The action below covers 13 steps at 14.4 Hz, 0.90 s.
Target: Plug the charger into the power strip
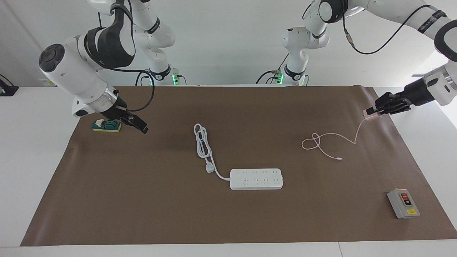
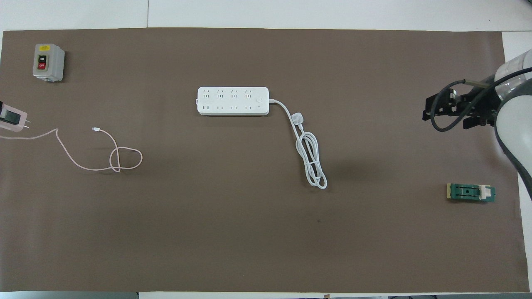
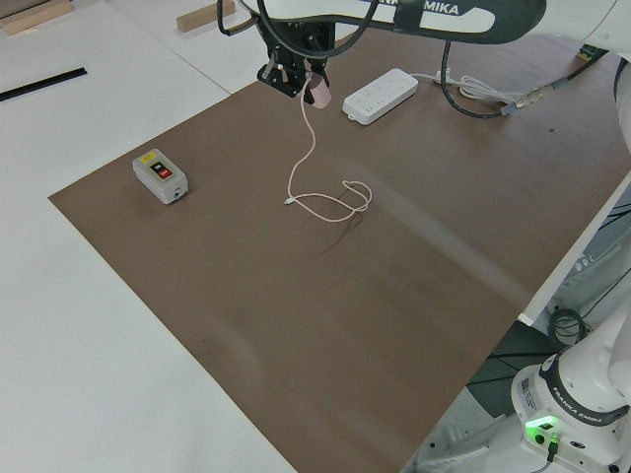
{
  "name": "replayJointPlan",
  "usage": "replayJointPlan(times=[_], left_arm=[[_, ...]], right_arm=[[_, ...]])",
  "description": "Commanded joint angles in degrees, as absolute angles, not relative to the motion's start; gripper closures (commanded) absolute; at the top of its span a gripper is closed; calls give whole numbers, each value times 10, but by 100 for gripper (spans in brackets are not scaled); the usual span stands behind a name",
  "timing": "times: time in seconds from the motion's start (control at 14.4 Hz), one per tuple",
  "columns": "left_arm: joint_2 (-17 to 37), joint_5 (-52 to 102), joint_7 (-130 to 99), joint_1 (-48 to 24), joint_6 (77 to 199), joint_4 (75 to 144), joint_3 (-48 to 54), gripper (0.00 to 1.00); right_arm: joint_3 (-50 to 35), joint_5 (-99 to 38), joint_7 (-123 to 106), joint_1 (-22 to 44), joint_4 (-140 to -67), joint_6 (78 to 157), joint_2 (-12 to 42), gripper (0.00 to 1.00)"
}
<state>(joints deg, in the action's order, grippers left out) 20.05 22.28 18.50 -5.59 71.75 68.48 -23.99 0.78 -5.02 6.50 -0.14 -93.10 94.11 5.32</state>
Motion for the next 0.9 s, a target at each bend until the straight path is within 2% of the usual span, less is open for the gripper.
replayJointPlan(times=[0.0,0.28,0.42,0.62,0.83], left_arm=[[200,179,187,-83,702,673,-248,100],[195,149,178,-90,707,673,-246,100],[201,148,156,-116,727,671,-248,100],[200,138,37,-153,746,671,-246,100],[206,141,-141,-183,750,671,-245,100]], right_arm=[[1,-17,-16,-9,-944,925,10,0],[1,17,-87,-10,-944,908,-20,0],[1,17,-90,-11,-943,882,-34,0],[-2,17,-89,-13,-945,839,-48,0],[-3,12,-89,-26,-944,839,-47,0]])
